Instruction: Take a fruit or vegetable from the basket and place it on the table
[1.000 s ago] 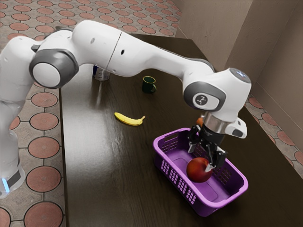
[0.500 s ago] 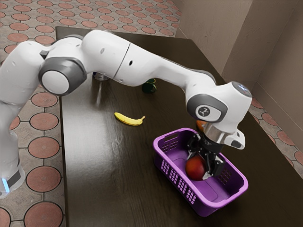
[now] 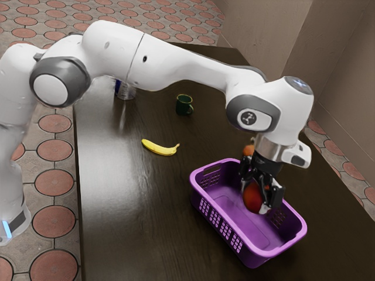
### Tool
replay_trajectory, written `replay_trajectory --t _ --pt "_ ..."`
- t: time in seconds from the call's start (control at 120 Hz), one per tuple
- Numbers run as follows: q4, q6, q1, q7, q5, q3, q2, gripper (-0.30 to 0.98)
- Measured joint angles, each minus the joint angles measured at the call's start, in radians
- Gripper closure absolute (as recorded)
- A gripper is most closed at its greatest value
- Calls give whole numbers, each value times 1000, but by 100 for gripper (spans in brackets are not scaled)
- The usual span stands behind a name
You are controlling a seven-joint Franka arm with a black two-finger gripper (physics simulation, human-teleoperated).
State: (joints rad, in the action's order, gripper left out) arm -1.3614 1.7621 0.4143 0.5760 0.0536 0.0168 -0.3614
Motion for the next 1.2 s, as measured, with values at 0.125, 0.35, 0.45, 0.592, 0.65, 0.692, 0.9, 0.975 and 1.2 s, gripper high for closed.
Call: replay_trajectory --t 0.125,0.35,0.45,0.592,0.65,0.692,0.9,0.975,1.2 --pt "-1 -19 69 -4 -1 3 90 40" --pt "-8 -46 164 -10 -3 5 144 37" --pt "-5 -51 203 -18 2 2 129 34" --pt "-3 -55 266 -28 6 0 114 36" --pt "-4 -56 291 -31 7 0 108 39" --pt "-4 -57 306 -33 7 0 105 39" --pt "-6 -61 328 -41 5 0 103 30" --pt "-7 -59 333 -45 11 0 103 16" --pt "-9 -54 333 -56 21 0 102 3"
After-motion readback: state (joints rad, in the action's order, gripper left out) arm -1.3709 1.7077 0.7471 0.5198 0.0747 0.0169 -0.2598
